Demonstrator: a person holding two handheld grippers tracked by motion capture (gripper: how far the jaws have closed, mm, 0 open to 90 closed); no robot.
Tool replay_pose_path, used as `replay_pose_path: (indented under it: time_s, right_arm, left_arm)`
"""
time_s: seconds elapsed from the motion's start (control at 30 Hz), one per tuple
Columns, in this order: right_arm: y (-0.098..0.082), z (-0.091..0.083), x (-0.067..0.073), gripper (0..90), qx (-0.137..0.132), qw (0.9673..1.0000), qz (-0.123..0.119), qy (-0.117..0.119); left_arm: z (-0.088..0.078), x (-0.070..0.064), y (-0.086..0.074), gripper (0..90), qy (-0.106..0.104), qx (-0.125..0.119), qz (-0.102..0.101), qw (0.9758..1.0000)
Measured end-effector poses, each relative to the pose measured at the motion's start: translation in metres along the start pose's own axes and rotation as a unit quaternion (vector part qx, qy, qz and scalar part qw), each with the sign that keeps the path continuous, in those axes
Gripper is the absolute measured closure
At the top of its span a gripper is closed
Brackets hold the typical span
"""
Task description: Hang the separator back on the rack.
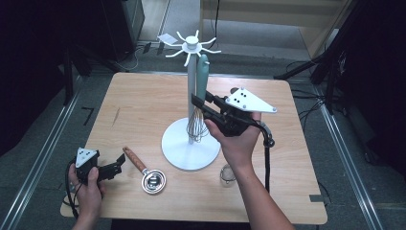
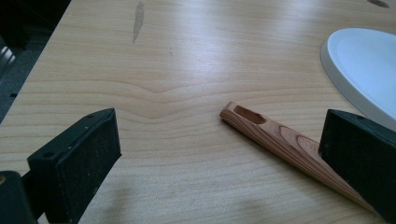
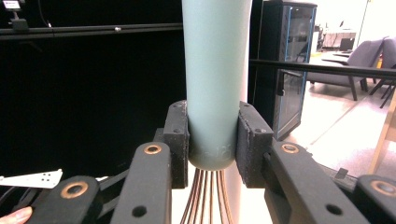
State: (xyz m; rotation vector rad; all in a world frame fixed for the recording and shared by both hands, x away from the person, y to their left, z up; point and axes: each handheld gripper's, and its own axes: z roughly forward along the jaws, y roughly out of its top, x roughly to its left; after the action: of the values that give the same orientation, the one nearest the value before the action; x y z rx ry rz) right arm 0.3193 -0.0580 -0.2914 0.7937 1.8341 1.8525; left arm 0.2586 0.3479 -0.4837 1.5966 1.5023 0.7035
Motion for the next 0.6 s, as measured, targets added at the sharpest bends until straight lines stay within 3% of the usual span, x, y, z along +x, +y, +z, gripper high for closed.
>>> replay_pose_path:
  time_s: [0.2, 0.43, 0.6]
  right_arm:
    - [-0.0017, 0.0008, -0.0007, 70.6, -0.007, 0.9999, -0.009, 0.009]
    - [-0.0006, -0.003, -0.0014, 69.8, -0.001, 0.9997, -0.022, -0.003]
    - [-0.001, -0.0035, -0.0013, 63.5, -0.003, 0.9997, -0.026, 0.001]
  left_arm:
    - [-0.0001, 0.0001, 0.0, 0.0, -0.001, 0.0, 0.0, 1.0]
    - [0.0, 0.0, 0.0, 0.0, 0.0, 0.0, 0.0, 1.0]
    - [0.0, 0.0, 0.0, 0.0, 0.0, 0.0, 0.001, 1.0]
